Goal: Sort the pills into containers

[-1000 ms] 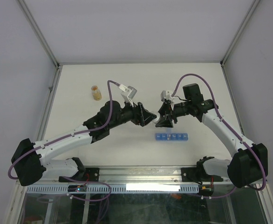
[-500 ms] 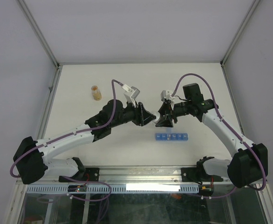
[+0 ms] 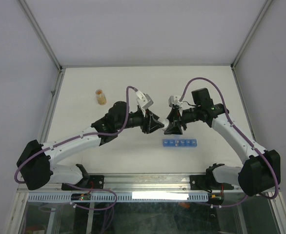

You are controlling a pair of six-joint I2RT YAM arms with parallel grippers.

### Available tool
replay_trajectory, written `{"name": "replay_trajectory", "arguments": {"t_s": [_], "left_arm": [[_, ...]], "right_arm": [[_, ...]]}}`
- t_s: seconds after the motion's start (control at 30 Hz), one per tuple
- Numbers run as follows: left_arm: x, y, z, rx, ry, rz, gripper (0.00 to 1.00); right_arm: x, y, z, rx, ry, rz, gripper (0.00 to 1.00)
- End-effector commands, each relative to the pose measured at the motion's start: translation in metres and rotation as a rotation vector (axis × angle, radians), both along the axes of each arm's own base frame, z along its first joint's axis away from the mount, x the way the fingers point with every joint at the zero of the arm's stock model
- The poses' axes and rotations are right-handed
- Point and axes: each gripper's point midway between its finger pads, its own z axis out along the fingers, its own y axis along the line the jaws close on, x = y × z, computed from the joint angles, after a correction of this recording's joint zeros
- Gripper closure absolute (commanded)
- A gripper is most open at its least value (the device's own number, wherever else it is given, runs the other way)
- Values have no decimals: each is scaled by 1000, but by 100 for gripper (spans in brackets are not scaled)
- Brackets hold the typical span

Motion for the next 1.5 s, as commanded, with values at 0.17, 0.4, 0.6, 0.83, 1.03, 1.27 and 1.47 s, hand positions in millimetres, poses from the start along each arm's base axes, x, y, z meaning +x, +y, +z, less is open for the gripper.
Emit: {"name": "replay_trajectory", "arguments": {"t_s": [0.17, 0.4, 0.6, 0.83, 1.03, 1.27, 1.47], "left_arm": [[-67, -3, -33, 53, -485, -658, 73], [-29, -2, -5, 5, -517, -553, 35], [-11, 6, 26, -75, -575, -345, 1], [-5, 22, 31, -92, -504, -203, 1], [3, 46, 43, -196, -342, 13, 1], [-14, 48, 54, -346, -138, -3, 1], [-12, 54, 64, -420, 6, 65, 2]], "right_arm": [[12, 9, 31, 75, -128, 30, 100], [12, 9, 29, 73, -126, 35, 100], [11, 9, 28, 71, -124, 37, 100], [11, 9, 28, 71, -121, 39, 100], [11, 9, 28, 71, -124, 43, 100], [11, 7, 28, 74, -132, 44, 100], [11, 7, 28, 73, -134, 45, 100]]}}
